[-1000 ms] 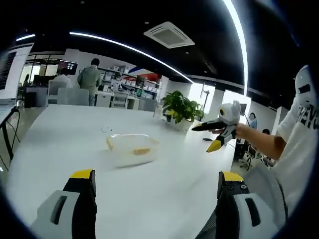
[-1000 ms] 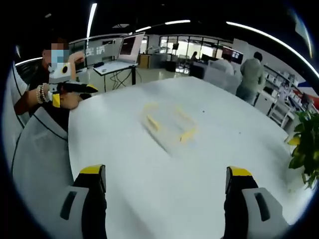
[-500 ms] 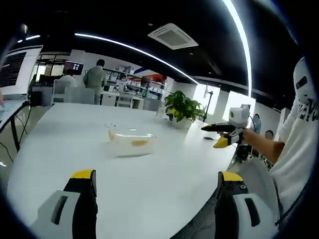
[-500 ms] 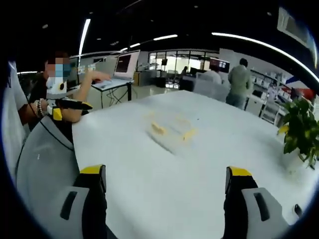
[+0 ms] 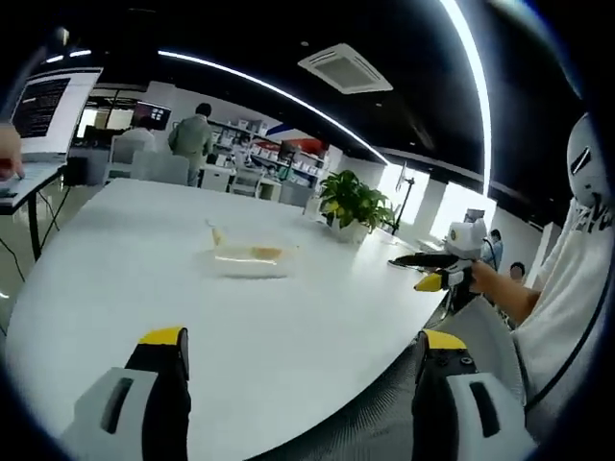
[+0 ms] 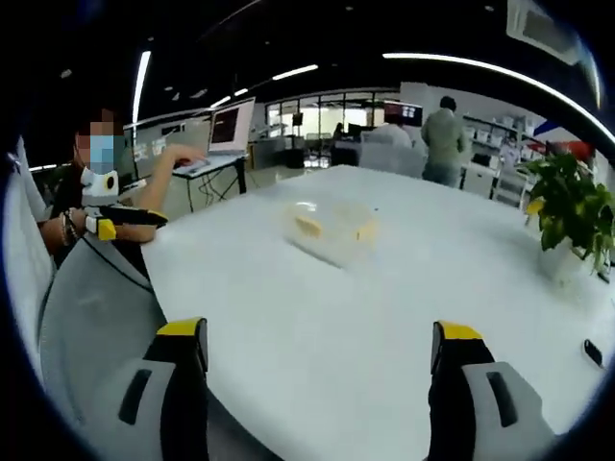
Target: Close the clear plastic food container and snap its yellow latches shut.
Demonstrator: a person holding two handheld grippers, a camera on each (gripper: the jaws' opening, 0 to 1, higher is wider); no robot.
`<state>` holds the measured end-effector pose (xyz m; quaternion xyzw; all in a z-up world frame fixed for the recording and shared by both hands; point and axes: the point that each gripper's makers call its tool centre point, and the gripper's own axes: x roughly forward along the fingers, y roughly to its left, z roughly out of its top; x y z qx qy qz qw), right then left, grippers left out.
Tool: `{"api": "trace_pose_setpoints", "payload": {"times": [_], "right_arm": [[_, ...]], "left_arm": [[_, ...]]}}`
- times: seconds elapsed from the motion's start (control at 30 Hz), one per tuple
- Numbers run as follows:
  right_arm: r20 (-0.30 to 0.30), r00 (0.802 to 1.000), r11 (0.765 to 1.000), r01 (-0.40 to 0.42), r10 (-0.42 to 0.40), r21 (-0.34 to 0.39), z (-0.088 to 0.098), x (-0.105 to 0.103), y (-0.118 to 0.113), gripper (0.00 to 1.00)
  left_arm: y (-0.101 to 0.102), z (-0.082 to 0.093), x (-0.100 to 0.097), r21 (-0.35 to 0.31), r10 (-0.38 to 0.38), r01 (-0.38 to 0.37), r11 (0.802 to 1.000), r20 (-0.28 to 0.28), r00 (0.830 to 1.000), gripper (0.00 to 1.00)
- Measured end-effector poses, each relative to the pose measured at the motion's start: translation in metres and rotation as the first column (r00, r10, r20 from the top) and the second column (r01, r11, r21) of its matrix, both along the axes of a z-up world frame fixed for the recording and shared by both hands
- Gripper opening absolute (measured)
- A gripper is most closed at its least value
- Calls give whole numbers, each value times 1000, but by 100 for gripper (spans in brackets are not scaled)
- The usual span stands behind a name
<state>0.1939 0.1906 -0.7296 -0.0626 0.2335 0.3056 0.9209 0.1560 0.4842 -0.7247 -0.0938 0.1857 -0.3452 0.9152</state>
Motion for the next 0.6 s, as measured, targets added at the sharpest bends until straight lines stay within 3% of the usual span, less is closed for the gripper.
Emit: {"api": "trace_pose_setpoints", "payload": {"times": [0.33,0.6], "right_arm": [[-44,999,1000,-16,16,-15,-16,-17,8,93],[-57,998,1000,-17,16,-13,-25,-28,12,93]], "left_arm": [[-3,0,-7,-55,28,-29,998,-17,999,92],[-4,-2,-10,-57,35,-36,998,-25,999,92]]}}
